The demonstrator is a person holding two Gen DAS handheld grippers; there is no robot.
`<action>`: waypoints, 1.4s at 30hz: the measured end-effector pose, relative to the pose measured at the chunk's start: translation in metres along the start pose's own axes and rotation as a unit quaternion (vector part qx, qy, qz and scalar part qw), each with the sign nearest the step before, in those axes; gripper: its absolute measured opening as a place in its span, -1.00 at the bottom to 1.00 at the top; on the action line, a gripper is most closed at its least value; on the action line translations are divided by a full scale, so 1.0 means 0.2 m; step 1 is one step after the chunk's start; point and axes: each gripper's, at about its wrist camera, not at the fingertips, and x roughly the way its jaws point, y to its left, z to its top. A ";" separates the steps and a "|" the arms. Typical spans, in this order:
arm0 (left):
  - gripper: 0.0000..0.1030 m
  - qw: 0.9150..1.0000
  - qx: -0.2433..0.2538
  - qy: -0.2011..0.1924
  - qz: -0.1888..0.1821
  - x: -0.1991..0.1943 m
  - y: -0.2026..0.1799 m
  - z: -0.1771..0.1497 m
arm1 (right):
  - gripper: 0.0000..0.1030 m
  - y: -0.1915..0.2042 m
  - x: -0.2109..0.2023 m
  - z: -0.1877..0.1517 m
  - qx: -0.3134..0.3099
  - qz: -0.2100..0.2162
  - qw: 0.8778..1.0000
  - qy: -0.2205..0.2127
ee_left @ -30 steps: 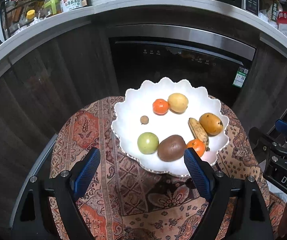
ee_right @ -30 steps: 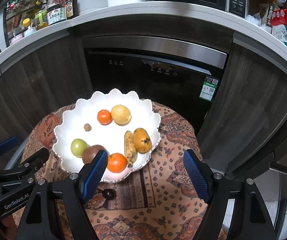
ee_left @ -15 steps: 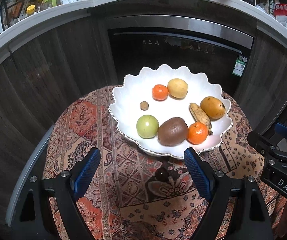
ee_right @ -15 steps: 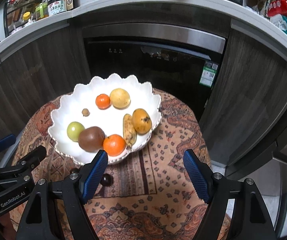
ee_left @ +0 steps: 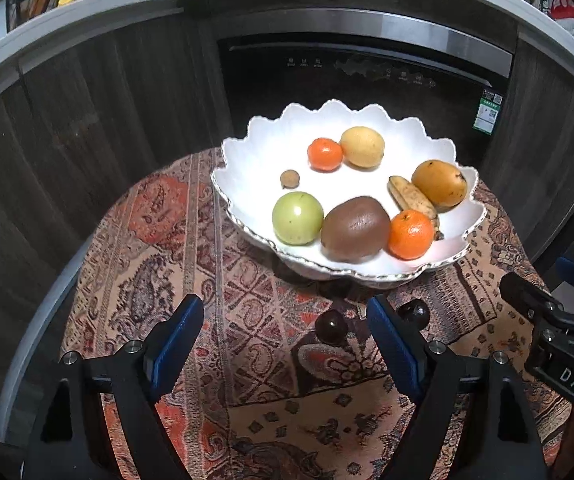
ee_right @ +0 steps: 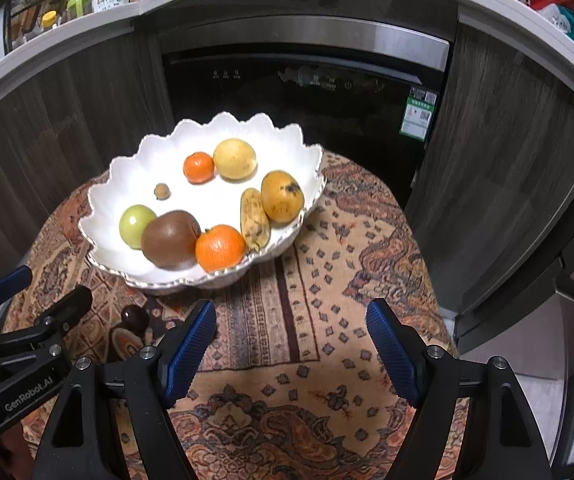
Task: Organize fruits
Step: 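Lift both open tools out of the bowl back over the plums, then grasp one dark plum with the left tool while the right tool grasps the other plum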
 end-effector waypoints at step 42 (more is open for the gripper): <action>-0.50 0.998 0.012 0.053 -0.040 0.34 -0.13 -0.11 | 0.53 -0.04 0.22 -0.10 0.026 0.002 0.999 0.025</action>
